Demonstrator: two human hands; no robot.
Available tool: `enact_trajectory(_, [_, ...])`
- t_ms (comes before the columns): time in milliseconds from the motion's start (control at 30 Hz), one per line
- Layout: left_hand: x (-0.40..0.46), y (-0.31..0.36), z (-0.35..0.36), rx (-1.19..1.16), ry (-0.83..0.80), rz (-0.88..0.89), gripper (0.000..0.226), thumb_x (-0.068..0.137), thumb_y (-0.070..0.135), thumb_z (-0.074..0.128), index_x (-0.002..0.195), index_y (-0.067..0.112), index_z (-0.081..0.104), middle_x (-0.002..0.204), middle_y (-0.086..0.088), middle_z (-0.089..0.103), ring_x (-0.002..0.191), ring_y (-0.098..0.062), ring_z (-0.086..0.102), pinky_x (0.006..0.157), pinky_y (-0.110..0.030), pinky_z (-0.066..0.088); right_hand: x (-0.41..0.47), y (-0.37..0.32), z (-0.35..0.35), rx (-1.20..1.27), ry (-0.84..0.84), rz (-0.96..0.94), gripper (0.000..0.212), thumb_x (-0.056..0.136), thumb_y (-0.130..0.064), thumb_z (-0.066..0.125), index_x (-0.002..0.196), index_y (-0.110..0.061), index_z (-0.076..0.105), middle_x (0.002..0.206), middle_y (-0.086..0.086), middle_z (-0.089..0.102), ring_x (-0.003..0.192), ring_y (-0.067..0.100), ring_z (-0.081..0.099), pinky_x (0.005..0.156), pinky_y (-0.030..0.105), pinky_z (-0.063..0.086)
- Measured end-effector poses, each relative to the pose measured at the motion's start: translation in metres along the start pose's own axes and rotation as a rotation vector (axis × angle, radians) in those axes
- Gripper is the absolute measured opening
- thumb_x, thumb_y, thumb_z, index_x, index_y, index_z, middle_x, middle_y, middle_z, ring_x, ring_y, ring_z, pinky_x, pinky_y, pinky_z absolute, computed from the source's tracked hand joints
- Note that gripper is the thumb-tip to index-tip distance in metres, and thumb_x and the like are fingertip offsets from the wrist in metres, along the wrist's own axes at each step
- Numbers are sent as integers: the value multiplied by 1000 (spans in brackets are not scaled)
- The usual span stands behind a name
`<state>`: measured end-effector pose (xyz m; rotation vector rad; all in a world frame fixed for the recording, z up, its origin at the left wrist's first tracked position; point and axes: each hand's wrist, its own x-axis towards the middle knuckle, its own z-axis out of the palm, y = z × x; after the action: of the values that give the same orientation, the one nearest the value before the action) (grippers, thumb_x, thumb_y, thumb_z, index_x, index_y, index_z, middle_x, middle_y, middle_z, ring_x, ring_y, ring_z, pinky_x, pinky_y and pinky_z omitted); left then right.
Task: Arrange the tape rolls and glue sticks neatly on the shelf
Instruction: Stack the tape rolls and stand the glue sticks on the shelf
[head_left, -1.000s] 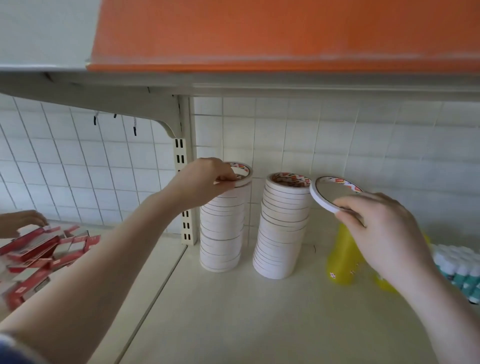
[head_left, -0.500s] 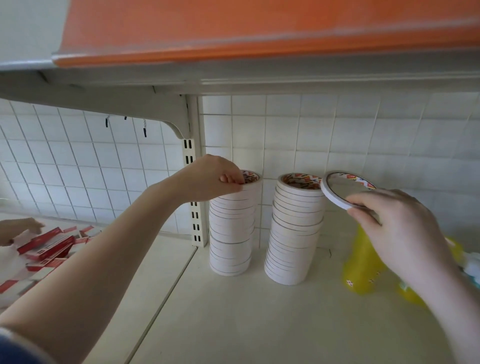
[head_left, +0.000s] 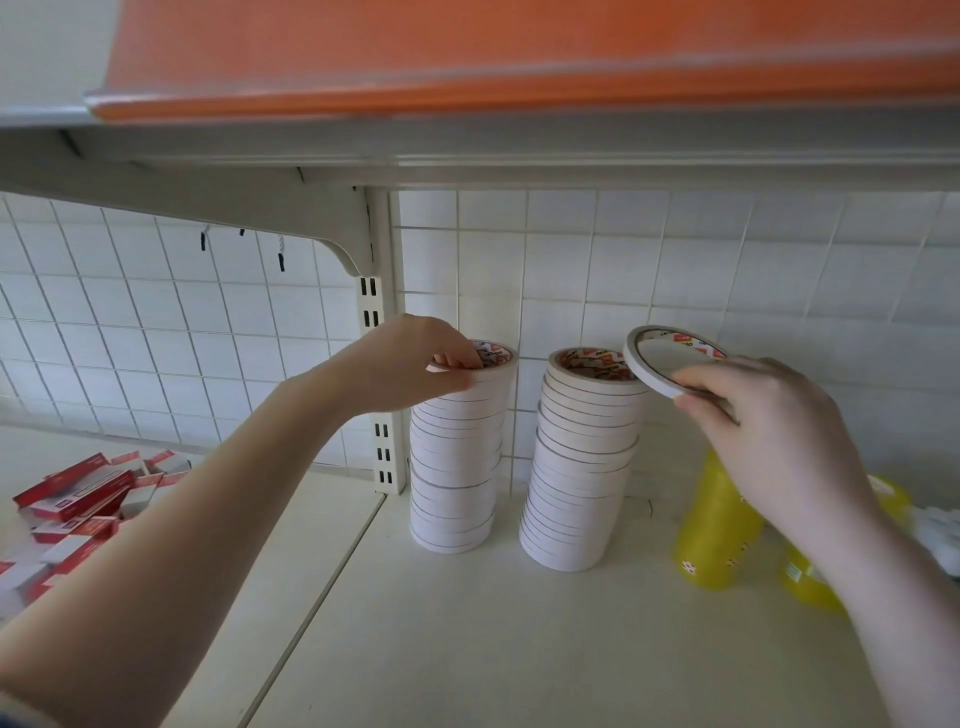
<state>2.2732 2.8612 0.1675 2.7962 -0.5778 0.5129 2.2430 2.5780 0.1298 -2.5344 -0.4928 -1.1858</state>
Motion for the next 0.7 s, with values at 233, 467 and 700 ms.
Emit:
enact_trajectory(233, [-63, -14, 30, 28, 531, -114, 24, 86, 14, 64, 111, 13, 65, 105, -4, 63, 97, -24, 56, 82, -29, 38, 25, -16, 3, 38, -29, -46, 6, 84, -10, 64, 81, -8, 68, 74, 9, 66, 74, 32, 54, 62, 34, 38])
enact_trajectory(467, [-128, -25, 91, -12, 447, -506, 18, 86, 16, 63, 102, 11, 66, 104, -4, 64, 99, -27, 57, 77, -30, 37, 57, -49, 21, 143, -178, -64, 13, 87, -15, 59, 91, -13, 71, 87, 4, 68, 87, 25, 57, 76, 34, 45])
enact_trajectory(700, [-149, -21, 137, -113, 290, -630, 25, 92, 29, 54, 115, 21, 58, 116, 6, 55, 112, -14, 47, 84, -24, 38, 81, -86, 43, 232, -304, -146, 15, 86, -17, 62, 95, -21, 73, 89, -4, 67, 83, 13, 55, 71, 28, 39])
